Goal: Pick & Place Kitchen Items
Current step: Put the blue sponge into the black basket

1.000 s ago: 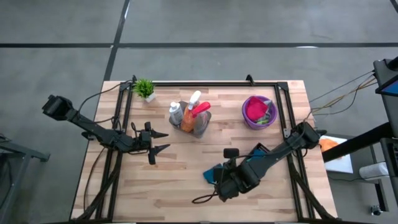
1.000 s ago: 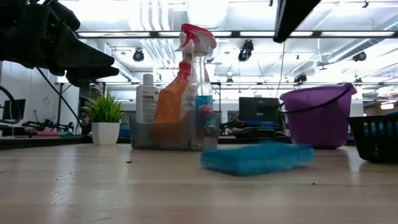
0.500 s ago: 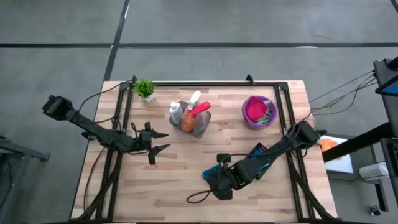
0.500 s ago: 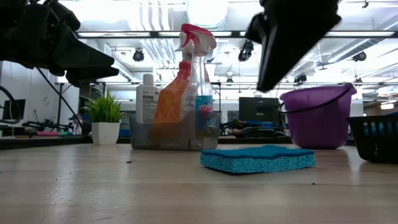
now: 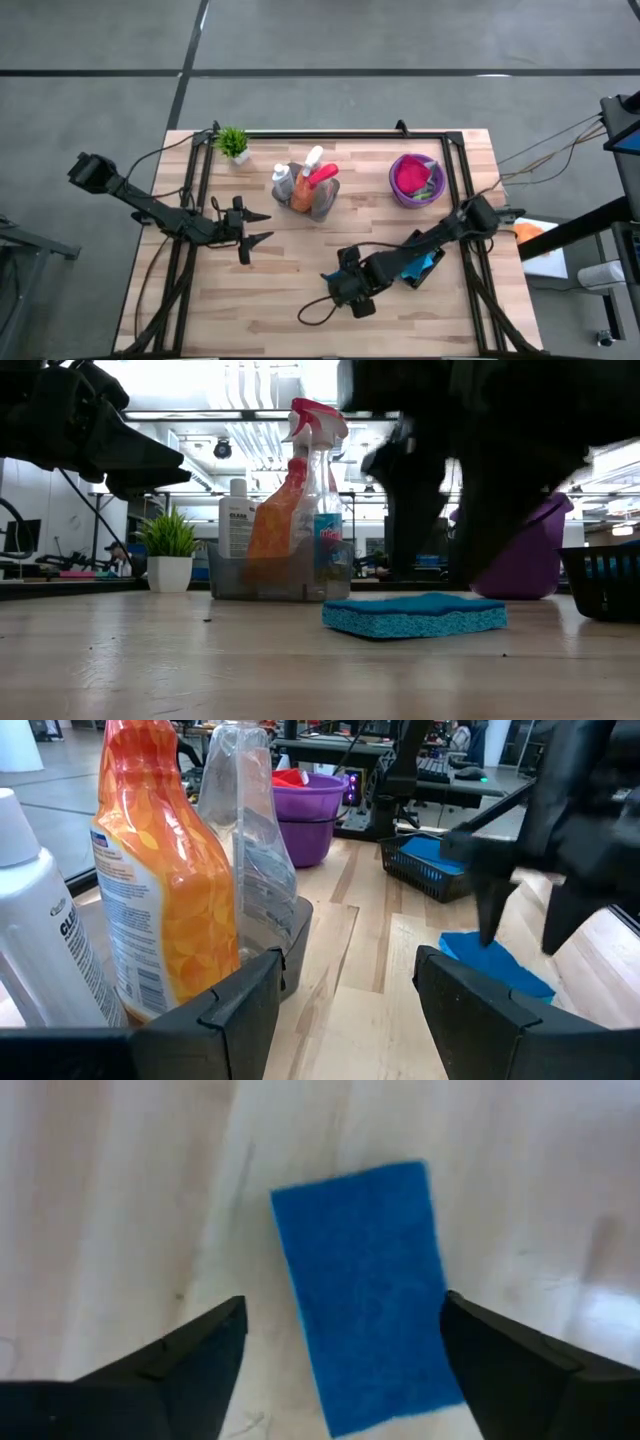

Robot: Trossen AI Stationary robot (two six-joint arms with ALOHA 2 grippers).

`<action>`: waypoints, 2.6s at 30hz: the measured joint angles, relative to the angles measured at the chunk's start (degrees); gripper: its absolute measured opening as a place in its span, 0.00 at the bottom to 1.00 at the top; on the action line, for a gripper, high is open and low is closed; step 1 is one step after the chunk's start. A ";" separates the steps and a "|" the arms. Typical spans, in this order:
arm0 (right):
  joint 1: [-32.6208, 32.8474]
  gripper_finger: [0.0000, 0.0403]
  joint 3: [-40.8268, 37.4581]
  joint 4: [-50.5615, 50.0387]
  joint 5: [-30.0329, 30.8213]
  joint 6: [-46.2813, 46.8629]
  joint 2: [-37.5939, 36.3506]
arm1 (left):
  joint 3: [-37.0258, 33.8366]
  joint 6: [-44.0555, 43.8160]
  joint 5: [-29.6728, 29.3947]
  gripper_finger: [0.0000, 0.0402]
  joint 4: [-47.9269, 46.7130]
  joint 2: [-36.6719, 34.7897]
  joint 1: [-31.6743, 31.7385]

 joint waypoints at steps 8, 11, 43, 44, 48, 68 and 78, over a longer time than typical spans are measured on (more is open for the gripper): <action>-1.12 0.84 0.74 -0.41 0.49 -2.32 5.76 | 0.00 -0.02 -0.03 0.57 -0.62 0.01 0.03; -0.85 0.82 1.40 -1.43 3.41 -1.77 7.10 | 0.00 -0.02 -0.22 0.57 -0.83 0.01 0.03; 12.85 0.04 6.19 -5.43 41.15 11.53 2.13 | 0.00 -0.04 -1.04 0.57 -1.22 0.01 0.03; 13.33 0.04 6.19 -5.47 41.66 11.55 2.13 | 0.00 -0.04 -1.05 0.57 -1.23 0.01 0.03; 14.80 0.04 6.20 -6.89 38.72 11.57 1.06 | 0.00 -0.06 -1.05 0.57 -1.23 0.01 0.03; 18.01 0.04 6.38 -26.89 20.44 19.47 -15.33 | 0.00 -0.90 -1.07 0.57 -1.23 0.01 0.03; 18.26 0.04 0.00 -41.11 17.30 28.22 -15.46 | 0.00 -0.90 -1.07 0.57 -1.30 0.00 0.03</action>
